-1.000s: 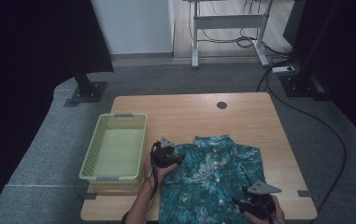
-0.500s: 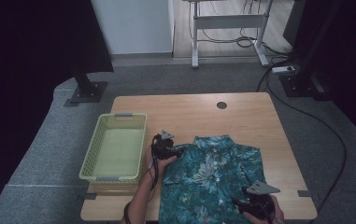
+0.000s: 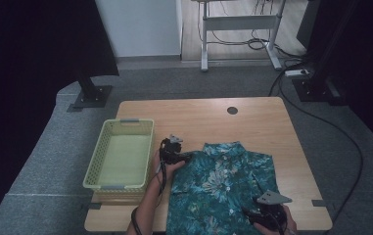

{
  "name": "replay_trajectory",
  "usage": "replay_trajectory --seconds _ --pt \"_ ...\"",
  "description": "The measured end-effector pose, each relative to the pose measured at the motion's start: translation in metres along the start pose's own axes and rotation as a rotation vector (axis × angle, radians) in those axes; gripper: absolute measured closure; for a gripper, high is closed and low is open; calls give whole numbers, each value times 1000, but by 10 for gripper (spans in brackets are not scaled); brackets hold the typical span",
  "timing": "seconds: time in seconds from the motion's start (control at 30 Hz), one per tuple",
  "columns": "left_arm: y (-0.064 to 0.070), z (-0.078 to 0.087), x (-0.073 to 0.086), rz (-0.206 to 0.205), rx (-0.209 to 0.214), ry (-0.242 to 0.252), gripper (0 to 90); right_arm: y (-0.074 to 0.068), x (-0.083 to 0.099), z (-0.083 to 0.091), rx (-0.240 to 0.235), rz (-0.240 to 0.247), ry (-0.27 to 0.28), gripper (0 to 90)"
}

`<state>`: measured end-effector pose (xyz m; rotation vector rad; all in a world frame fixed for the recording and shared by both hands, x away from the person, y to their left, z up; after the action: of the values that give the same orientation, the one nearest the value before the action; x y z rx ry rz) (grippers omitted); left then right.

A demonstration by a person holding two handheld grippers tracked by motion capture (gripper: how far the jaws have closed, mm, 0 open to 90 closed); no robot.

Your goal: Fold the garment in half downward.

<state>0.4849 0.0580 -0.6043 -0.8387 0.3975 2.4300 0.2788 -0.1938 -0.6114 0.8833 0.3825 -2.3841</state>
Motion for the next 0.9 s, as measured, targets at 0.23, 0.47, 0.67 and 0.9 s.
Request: replay_trajectory --seconds 0.23,0.47,0.67,0.9 --pt "-4 -1 5 9 -4 7 365 -1 1 -1 -1 2 -5 386" --pt "-3 1 9 -16 -34 42 460 -4 1 -2 0 10 -10 386" --pt "-3 2 10 -50 -74 41 670 -5 1 -4 1 15 -13 387" --pt "0 1 10 -34 -49 45 829 -4 1 -4 3 14 -12 389"
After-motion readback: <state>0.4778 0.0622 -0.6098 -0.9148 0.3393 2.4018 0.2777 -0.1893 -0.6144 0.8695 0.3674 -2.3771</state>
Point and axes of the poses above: each handheld gripper's, and its own axes: z roughly backward along the jaws, x roughly out of its underside, y roughly to its right, the point moved 9 cm from there along -z, roughly forward along the jaws, and after that the axes turned 6 degrees about -y, right-handed, at the moved point
